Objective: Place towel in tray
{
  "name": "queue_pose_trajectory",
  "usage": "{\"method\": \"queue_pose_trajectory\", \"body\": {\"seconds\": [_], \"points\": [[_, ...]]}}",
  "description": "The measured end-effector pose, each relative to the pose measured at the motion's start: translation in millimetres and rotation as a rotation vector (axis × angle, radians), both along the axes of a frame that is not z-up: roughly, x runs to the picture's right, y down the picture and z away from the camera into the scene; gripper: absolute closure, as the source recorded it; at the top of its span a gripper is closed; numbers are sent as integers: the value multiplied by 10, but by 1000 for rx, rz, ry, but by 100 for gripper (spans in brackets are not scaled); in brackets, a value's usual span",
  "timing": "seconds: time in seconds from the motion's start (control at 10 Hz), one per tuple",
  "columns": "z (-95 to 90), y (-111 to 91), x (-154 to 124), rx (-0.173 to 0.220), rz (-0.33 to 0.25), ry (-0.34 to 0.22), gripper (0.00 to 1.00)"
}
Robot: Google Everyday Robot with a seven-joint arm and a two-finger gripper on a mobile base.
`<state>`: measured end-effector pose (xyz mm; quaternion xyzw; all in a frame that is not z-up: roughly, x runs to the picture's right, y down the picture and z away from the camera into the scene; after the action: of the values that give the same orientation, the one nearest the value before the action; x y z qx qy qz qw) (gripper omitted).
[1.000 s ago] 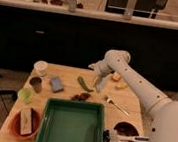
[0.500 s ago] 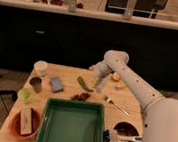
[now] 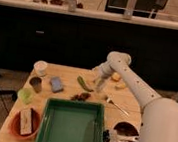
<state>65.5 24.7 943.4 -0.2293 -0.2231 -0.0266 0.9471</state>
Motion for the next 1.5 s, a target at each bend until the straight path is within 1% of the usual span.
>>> {"method": "queue_pose_trajectory", "body": {"seconds": [0.2, 0.4, 0.6, 0.9, 1.0, 1.1, 1.2, 1.3, 1.4, 1.5], "points": [[121, 45, 28, -11, 15, -1, 20], [202, 72, 45, -19, 20, 2, 20], [214, 82, 88, -21, 24, 6, 20], [210, 82, 54, -19, 18, 4, 20], [201, 84, 73, -19, 10, 19, 20], [194, 87, 95, -19, -7, 51, 20], [204, 124, 82, -24, -50, 120, 20], [207, 138, 50, -27, -66, 142, 20], [225, 159, 114, -36, -75, 164, 20], [257, 175, 195, -47, -69, 178, 20]]}}
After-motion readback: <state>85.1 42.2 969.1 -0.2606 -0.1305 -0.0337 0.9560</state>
